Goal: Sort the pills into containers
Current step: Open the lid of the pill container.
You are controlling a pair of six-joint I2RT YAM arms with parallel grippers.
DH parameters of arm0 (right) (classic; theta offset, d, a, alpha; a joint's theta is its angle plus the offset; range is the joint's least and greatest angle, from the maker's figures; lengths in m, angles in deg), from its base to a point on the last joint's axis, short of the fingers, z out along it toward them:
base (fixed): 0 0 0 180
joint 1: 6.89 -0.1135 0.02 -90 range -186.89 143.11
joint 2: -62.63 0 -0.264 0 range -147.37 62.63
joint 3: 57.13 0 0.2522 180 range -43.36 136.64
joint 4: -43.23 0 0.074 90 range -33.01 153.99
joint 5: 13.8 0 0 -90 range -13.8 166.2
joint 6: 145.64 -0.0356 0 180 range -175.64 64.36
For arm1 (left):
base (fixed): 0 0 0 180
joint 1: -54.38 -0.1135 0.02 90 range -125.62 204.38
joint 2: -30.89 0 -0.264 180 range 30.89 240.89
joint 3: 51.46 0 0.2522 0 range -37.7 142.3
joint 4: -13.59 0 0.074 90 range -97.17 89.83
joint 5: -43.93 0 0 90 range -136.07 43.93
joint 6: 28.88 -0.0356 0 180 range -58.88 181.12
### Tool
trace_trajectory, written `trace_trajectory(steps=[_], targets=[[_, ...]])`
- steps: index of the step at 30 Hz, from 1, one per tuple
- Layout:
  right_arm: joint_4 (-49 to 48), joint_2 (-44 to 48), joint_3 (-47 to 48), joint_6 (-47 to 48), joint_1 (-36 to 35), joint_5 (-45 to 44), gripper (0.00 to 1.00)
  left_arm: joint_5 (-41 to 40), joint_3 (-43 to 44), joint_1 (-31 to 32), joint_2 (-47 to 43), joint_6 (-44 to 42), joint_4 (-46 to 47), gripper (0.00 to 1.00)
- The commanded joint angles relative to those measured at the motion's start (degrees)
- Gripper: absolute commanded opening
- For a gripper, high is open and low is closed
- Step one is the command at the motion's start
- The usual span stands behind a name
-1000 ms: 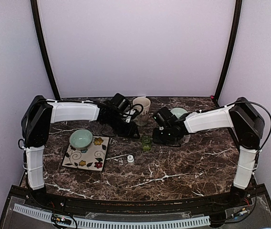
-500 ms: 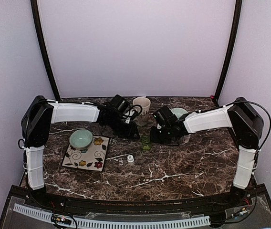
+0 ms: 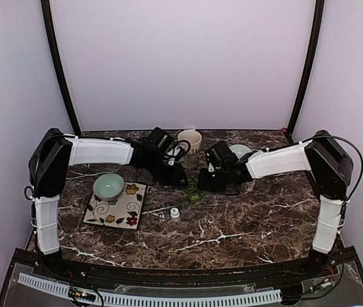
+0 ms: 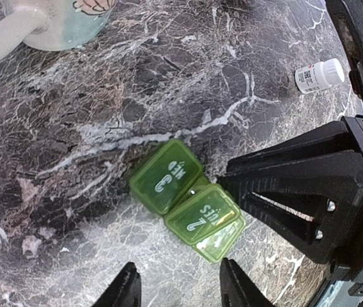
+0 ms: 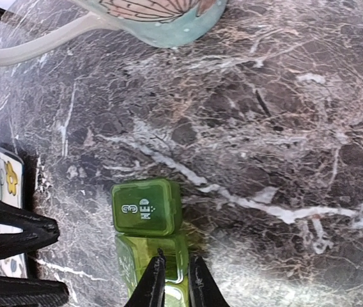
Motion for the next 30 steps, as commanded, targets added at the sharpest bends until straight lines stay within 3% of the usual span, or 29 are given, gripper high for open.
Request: trace_trajectory(steps=[1,20,30], targets=[[-3.9,-0.5,-0.7,0.5,0.5,2.7,0.13,1.2,-1.0,0.2,-0.1,0.7,1.2,0.45],[-7.2,-0.9,-0.7,1.3,-0.1,7.7,0.12,2.2,-1.2,0.2,0.2,2.0,1.5,0.55],[-8.2,-1.5,-0.6,1.3,-1.1,9.2,0.10,1.5,-2.1,0.2,0.2,2.9,1.5,0.56]])
